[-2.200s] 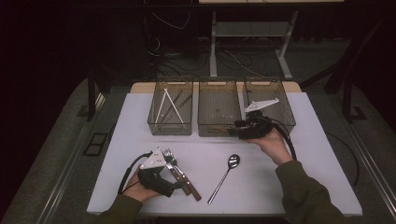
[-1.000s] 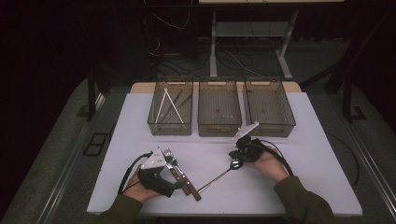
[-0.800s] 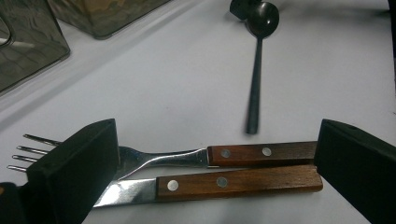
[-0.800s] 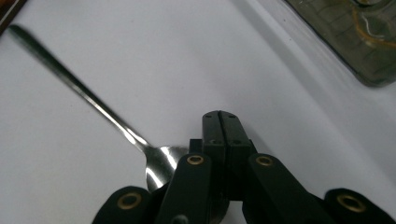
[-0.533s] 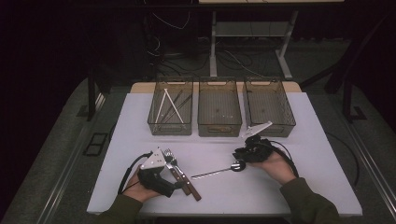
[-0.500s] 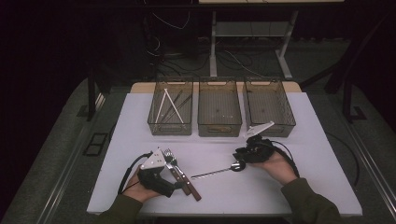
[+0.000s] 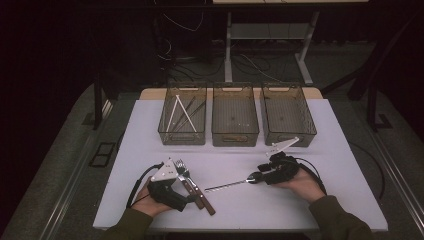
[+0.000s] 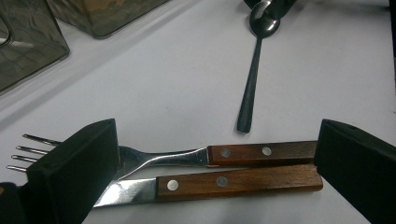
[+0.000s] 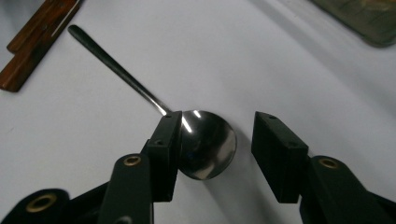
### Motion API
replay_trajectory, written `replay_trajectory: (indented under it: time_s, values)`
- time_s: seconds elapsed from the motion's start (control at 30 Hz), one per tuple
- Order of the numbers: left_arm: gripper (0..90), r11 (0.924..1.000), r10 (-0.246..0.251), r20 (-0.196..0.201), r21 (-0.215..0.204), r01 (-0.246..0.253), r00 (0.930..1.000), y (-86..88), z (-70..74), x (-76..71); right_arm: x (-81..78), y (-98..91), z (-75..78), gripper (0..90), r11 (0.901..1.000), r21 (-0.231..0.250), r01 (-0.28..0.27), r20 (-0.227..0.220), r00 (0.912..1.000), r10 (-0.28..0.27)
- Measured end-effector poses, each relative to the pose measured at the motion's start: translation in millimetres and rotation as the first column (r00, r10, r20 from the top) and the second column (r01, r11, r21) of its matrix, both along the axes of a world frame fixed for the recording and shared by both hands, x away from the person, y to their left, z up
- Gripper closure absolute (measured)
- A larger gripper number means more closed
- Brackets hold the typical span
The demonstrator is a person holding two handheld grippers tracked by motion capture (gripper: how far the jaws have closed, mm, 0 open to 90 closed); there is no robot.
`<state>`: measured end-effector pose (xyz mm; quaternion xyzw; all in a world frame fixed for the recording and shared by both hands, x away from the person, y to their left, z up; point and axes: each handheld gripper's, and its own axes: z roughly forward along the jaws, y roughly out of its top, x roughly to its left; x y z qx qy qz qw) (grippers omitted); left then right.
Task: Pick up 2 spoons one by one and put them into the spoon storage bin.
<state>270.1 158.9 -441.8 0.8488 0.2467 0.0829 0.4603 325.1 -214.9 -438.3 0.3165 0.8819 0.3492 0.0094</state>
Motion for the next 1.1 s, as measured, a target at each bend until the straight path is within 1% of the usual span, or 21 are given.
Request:
replay_trajectory:
  time_s: [0.03,0.1,0.17,0.23,0.37,0.5,0.67,0.73,0.83,0.9,1.0,1.1]
  values:
    - [0.0,1.0,0.0,0.0,0.0,0.0,1.0,0.0,0.0,0.0,0.4,0.6,-1.6,53.6,0.9999,-0.005,-0.015,0.004,0.9999,0.015]
    - [0.0,1.0,-0.001,0.0,0.001,0.001,1.0,0.0,0.0,-0.1,-0.8,2.4,-3.6,54.2,0.9995,-0.019,-0.024,-0.007,0.9997,0.024]
    - [0.0,1.0,-0.001,0.0,0.001,0.001,1.0,-0.1,0.1,-0.2,-1.9,2.4,-3.5,56.1,0.999,-0.029,-0.033,0.002,0.9995,0.033]
    - [0.0,1.0,-0.001,0.0,0.002,0.001,1.0,-0.1,0.1,-0.1,-3.2,2.6,-3.5,57.5,0.9975,-0.041,-0.057,0.017,0.9982,0.058]
    - [0.0,1.0,-0.001,0.0,0.001,0.001,1.0,-0.1,0.1,-0.1,-6.0,3.5,-3.5,61.8,0.9943,-0.05,-0.094,0.031,0.9949,0.096]
    - [0.0,1.0,-0.001,0.0,0.001,0.001,1.0,-0.1,0.1,-0.2,-8.1,4.2,-3.1,70.4,0.9909,-0.053,-0.124,0.031,0.9916,0.125]
    - [0.0,1.0,-0.002,0.001,0.002,0.002,1.0,0.0,0.1,-0.2,-9.4,3.8,-1.8,82.1,0.9877,-0.048,-0.149,0.016,0.9886,0.15]
    - [0.0,1.0,-0.003,0.001,0.003,0.003,1.0,0.0,0.2,-0.2,-9.9,4.3,-1.7,82.9,0.9855,-0.053,-0.161,0.022,0.9864,0.163]
    - [0.0,1.0,-0.002,0.002,0.001,0.002,1.0,-0.1,0.2,-0.3,-9.9,3.2,-0.9,86.0,0.9847,-0.043,-0.169,0.01,0.9855,0.169]
    - [0.0,1.0,-0.002,0.003,0.001,0.002,1.0,-0.1,0.3,-0.3,-9.5,2.6,-0.4,86.2,0.9866,-0.045,-0.157,0.017,0.9873,0.158]
    - [0.0,1.0,-0.003,0.004,0.001,0.003,1.0,0.0,0.4,-0.4,-8.0,0.3,0.3,86.3,0.9885,-0.036,-0.147,0.017,0.9889,0.147]
    - [0.0,1.0,-0.003,0.004,-0.001,0.003,1.0,-0.2,0.3,-0.4,-7.6,-2.0,2.6,86.3,0.9919,-0.026,-0.124,0.027,0.9918,0.125]
